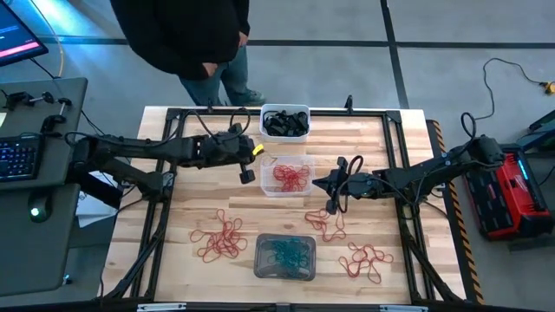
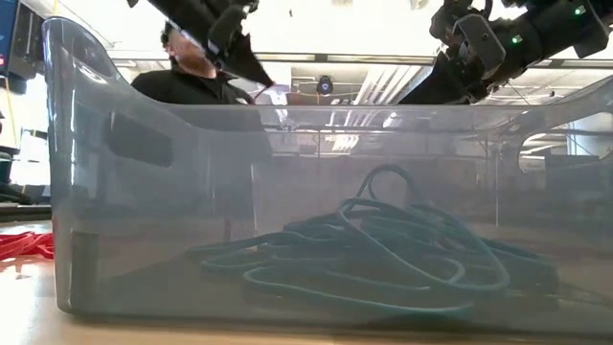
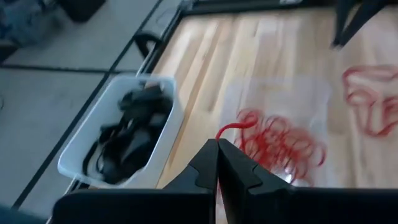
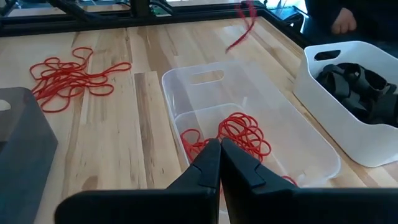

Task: Sort rubber bands into baskets
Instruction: Put the red rubber band into the transparent bin

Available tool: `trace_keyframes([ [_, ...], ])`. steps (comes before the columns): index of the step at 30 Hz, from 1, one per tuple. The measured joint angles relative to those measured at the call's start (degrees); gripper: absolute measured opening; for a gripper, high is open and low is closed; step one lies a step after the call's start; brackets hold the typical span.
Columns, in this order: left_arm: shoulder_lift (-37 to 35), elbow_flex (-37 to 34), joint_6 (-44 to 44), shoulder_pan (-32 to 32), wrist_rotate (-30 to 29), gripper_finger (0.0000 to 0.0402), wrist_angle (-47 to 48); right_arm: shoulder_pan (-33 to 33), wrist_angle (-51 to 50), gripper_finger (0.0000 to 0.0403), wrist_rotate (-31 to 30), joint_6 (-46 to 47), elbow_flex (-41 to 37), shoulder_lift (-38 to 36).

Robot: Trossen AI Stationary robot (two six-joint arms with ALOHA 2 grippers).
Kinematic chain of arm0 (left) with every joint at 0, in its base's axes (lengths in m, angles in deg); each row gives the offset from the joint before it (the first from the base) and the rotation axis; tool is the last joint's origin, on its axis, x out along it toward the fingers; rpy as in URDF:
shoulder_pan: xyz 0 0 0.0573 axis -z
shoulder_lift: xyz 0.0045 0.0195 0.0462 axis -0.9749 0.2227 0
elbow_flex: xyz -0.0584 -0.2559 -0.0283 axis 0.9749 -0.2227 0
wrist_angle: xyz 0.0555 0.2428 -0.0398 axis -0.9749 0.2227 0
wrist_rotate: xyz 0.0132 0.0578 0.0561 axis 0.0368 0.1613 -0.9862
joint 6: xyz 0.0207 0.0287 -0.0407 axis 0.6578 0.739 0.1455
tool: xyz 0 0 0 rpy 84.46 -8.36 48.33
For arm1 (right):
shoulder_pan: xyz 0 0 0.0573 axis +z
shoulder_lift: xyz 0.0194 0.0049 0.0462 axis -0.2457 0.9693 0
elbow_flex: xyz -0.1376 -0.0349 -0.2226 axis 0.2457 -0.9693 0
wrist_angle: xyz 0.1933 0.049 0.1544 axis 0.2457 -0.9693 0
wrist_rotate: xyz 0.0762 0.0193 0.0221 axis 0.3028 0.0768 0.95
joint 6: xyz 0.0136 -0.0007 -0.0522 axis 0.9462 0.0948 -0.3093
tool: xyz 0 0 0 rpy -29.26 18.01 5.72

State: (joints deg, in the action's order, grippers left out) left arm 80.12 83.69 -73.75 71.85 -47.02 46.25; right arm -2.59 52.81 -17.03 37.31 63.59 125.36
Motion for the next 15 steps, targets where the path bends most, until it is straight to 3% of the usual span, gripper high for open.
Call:
trace_keyframes([
  [7,1.30,0.10,-0.08,2.83,2.11,0.0000,-6.93,-0.01,0.39,0.0000,-0.34,1.07,0.00,2.02],
  [15,8.09,0.08,-0.52,3.96,3.01,0.0000,-12.12,0.00,1.78,0.0000,-0.43,4.80,0.00,6.50],
])
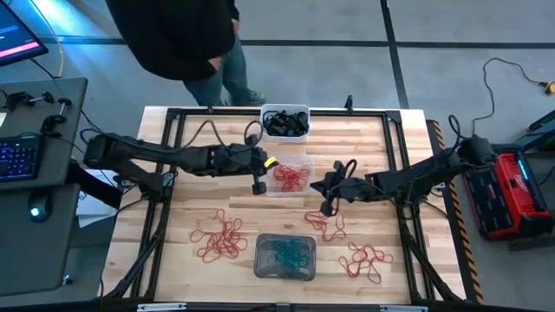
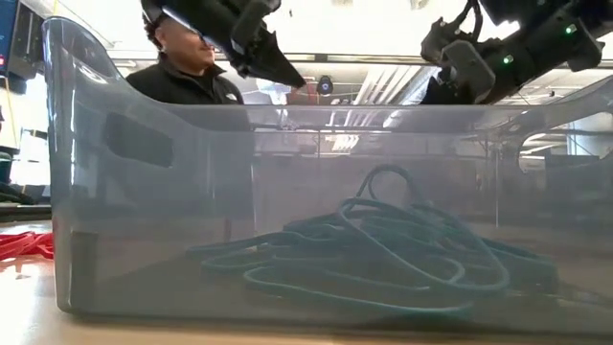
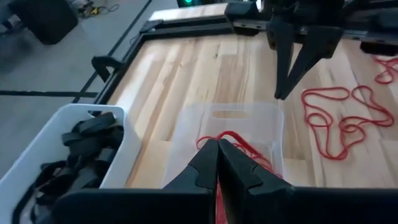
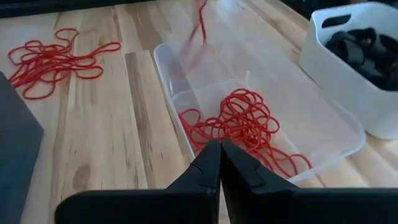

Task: Sort rubber bands into baskets
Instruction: Put the red rubber band into the transparent bin

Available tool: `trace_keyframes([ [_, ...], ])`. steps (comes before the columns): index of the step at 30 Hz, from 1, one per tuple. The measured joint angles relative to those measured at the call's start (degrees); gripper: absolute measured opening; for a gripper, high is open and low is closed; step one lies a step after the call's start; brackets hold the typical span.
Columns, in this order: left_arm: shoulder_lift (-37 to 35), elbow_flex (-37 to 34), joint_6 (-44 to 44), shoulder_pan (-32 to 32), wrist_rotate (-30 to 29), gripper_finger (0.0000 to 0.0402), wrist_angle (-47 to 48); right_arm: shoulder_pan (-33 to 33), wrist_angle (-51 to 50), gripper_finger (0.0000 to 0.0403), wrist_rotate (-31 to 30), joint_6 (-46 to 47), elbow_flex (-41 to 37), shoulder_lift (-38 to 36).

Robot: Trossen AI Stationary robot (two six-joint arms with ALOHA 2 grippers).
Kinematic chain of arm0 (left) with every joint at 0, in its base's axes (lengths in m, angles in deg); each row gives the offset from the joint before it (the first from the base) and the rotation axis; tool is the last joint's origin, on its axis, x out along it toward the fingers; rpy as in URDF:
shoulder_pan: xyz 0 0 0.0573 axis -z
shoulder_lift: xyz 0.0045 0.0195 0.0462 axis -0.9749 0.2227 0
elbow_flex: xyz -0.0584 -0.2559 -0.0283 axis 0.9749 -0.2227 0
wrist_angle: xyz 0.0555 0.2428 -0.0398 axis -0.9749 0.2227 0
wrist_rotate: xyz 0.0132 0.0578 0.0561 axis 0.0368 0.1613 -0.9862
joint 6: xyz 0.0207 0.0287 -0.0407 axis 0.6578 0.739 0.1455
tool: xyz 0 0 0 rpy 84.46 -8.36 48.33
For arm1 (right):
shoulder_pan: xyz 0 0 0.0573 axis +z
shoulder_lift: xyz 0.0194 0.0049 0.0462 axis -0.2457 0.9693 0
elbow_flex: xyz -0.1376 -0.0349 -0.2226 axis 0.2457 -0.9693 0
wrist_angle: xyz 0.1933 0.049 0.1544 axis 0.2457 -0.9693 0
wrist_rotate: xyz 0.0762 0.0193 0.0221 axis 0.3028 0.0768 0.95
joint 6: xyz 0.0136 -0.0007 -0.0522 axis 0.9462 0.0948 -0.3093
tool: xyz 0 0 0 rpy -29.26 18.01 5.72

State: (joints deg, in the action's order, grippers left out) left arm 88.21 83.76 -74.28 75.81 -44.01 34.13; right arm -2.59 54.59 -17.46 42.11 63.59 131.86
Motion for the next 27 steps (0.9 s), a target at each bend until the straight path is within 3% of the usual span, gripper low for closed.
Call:
trace_keyframes([
  [23,20.19,-0.04,2.14,-2.10,2.99,0.0000,-14.93,0.09,6.49,0.0000,0.03,0.49,0.00,2.88],
  [27,21.47,-0.07,2.42,-1.98,3.02,0.0016,-15.37,0.18,7.34,0.0000,0.03,-1.13,0.00,2.88],
])
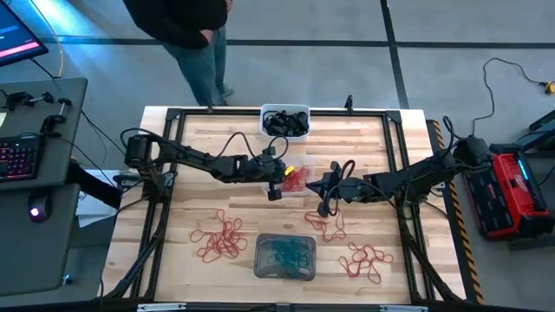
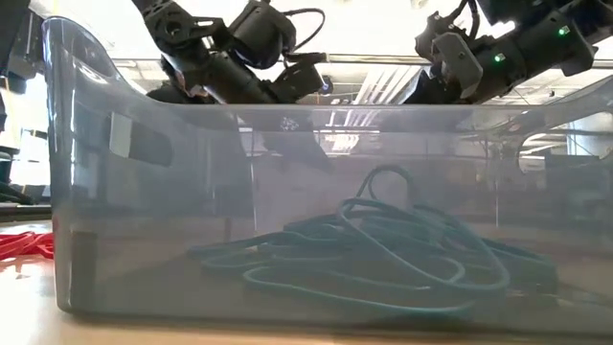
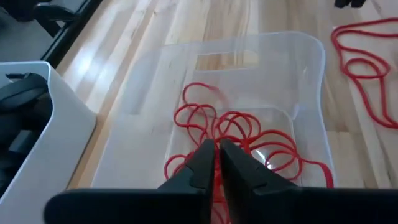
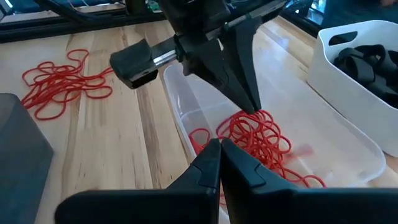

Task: Sort rubber bands into baskets
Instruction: Put the red rubber band into the transparent bin

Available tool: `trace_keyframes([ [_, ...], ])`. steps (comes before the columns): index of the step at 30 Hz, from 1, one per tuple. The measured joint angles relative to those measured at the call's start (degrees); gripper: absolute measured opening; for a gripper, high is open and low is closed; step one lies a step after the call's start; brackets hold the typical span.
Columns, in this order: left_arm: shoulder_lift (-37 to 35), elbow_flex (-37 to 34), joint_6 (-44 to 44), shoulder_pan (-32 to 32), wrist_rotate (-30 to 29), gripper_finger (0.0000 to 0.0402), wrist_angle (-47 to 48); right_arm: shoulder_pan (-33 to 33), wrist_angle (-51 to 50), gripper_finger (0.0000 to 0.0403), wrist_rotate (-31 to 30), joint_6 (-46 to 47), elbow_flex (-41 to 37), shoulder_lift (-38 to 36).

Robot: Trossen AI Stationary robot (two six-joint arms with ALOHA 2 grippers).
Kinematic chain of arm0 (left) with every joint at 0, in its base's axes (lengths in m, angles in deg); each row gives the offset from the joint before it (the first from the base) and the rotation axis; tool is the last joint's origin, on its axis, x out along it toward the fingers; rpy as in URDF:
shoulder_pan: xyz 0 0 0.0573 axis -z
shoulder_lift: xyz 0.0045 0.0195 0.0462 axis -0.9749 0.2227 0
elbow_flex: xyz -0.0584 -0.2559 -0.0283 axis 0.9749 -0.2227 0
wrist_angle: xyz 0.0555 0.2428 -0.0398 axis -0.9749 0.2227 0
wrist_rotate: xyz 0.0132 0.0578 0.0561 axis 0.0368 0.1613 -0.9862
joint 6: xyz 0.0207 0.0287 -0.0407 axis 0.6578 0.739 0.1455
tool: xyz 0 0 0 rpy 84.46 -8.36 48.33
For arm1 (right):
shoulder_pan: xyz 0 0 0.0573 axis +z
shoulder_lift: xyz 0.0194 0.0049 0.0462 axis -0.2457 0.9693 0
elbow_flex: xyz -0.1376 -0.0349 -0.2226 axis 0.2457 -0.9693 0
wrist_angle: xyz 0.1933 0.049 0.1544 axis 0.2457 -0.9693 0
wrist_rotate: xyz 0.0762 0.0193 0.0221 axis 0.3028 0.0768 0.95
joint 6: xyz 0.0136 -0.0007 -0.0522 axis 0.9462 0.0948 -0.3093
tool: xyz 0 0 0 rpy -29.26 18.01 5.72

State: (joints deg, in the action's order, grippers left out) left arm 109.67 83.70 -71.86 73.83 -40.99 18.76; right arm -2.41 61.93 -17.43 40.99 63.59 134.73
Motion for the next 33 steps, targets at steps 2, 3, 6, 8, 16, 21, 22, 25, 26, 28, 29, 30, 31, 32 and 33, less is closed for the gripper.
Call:
trace_keyframes([
  [2,-0.09,0.00,-1.54,0.31,-0.07,0.0032,0.03,0.17,-0.17,0.0000,-0.01,-0.94,0.00,0.00],
  [3,-0.28,0.00,-2.03,0.53,-0.05,0.0042,0.15,0.17,-0.13,0.0000,0.01,-1.40,0.00,0.00],
  [6,-0.76,0.00,-1.55,1.38,-0.03,0.0070,-1.06,0.24,-0.15,0.0002,-0.01,-2.84,0.00,0.00],
  [8,-1.39,-0.02,-1.35,2.09,-0.03,0.0083,-1.30,0.24,0.05,0.0008,-0.49,-3.91,0.00,0.00],
  [16,-3.58,-4.76,-2.59,5.41,-0.30,0.0053,-11.62,0.24,1.22,0.0071,-2.00,-6.36,0.07,0.00],
  [21,-5.53,-7.88,-2.95,6.49,-0.73,0.0010,-16.22,0.24,1.10,0.0098,-1.85,-5.95,0.07,-0.05],
  [22,-6.17,-8.51,-3.02,6.78,-1.01,0.0005,-15.86,0.24,0.88,0.0099,-1.86,-4.89,0.27,-0.11],
  [25,-8.67,-10.27,-3.64,7.55,-1.83,0.0003,-16.45,0.77,-2.43,0.0101,-1.89,-2.61,1.58,-0.52],
  [26,-9.55,-10.92,-3.97,7.82,-2.08,0.0003,-16.34,1.18,-3.33,0.0101,-1.84,-2.61,2.25,-0.52],
  [28,-11.64,-12.27,-4.51,8.40,-2.08,0.0002,-16.94,2.03,-6.08,0.0101,-1.77,-3.21,3.22,-0.84],
  [29,-12.90,-13.19,-4.82,8.62,-2.16,0.0001,-16.63,2.32,-7.18,0.0101,-1.82,-3.80,3.96,-0.90],
  [30,-13.87,-13.85,-4.93,8.86,-2.17,0.0001,-17.75,2.69,-7.67,0.0101,-1.69,-4.01,4.79,-0.86],
  [31,-14.78,-14.79,-5.06,9.14,-2.14,0.0001,-19.37,3.14,-8.99,0.0101,-1.66,-4.21,5.47,-0.88],
  [32,-15.96,-16.10,-5.36,9.35,-2.15,0.0001,-20.15,3.50,-10.92,0.0101,-1.74,-4.23,6.25,-0.98],
  [33,-16.95,-17.22,-5.57,9.56,-2.16,0.0001,-20.96,3.84,-12.64,0.0101,-1.64,-4.12,7.22,-0.94],
])
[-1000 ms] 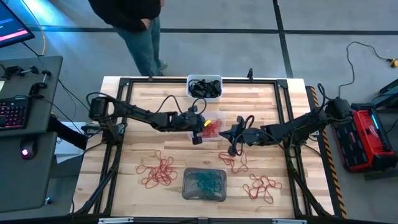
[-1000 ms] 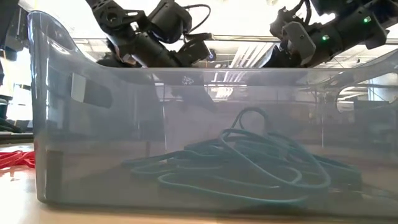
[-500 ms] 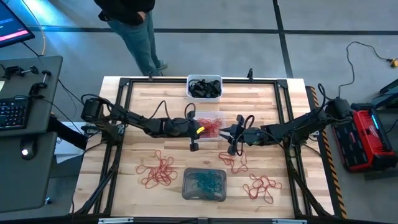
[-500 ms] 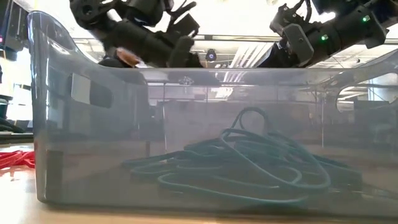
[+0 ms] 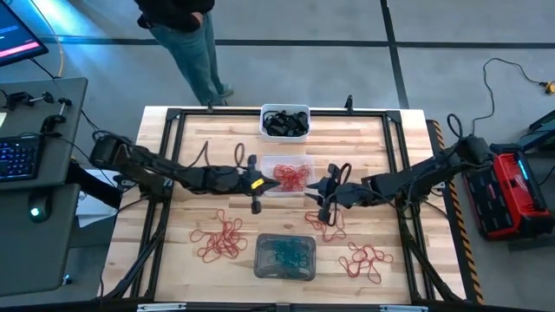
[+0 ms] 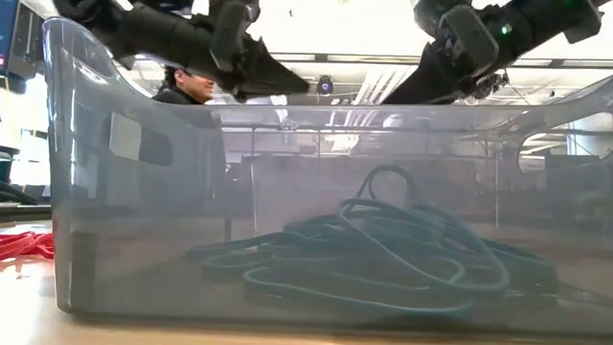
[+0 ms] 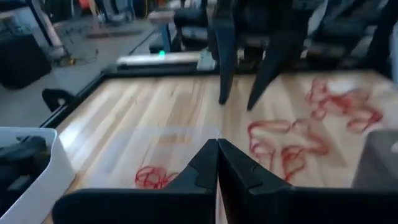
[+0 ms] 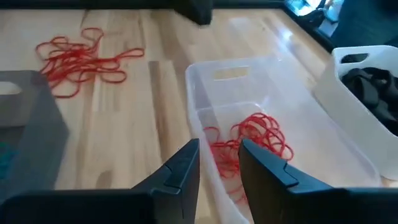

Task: Sort rubber bands into baskets
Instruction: Put the red rubber band into the transparent bin

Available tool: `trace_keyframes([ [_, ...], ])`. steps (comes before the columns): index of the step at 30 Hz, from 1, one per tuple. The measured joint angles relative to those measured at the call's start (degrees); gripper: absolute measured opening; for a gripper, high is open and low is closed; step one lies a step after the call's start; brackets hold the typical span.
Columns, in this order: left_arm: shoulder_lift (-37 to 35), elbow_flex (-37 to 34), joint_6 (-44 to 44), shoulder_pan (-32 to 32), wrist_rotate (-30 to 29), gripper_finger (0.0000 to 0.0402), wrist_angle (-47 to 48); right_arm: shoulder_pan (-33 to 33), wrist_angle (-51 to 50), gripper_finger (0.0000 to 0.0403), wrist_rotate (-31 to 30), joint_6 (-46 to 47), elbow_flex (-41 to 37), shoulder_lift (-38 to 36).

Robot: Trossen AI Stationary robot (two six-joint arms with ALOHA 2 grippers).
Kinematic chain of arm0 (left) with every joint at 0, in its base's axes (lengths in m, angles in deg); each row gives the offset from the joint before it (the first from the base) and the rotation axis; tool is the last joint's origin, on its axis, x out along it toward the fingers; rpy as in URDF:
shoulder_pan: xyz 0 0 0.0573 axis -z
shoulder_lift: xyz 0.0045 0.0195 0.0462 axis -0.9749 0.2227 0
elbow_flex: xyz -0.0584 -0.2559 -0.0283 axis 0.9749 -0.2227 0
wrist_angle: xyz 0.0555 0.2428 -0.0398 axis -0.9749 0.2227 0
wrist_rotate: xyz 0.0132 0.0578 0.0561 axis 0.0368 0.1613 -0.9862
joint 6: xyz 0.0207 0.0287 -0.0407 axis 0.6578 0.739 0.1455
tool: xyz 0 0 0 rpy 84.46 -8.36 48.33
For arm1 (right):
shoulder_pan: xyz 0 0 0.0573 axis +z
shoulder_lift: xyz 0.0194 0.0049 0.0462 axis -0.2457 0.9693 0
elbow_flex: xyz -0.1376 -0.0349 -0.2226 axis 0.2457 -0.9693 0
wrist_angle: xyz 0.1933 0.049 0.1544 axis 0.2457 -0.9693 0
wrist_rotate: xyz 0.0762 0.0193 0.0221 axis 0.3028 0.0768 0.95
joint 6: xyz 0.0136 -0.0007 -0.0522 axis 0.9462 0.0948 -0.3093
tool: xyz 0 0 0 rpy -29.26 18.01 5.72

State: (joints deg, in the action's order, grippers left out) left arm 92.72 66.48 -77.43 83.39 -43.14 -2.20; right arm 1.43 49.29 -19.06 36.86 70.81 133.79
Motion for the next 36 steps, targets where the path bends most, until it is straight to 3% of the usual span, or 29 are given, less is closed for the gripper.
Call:
trace_keyframes([
  [6,-4.50,-5.42,-0.52,0.71,0.88,0.0001,-5.18,2.45,-11.37,0.0108,0.23,3.25,4.78,0.03],
  [14,-9.37,-10.10,-0.83,1.31,2.57,0.0001,-4.73,3.96,-26.50,0.0115,0.46,8.44,10.51,0.05],
  [22,-12.88,-11.66,-0.87,1.32,5.05,0.0000,-3.50,5.85,-40.90,0.0115,4.78,12.26,14.81,0.05],
  [29,-12.93,-11.61,-0.28,1.34,6.66,0.0000,-2.21,7.50,-45.53,0.0115,8.19,20.86,13.01,0.54],
  [36,-12.93,-11.61,-0.29,1.34,6.64,0.0000,-1.97,7.71,-46.82,0.0115,10.94,22.46,10.58,5.07],
])
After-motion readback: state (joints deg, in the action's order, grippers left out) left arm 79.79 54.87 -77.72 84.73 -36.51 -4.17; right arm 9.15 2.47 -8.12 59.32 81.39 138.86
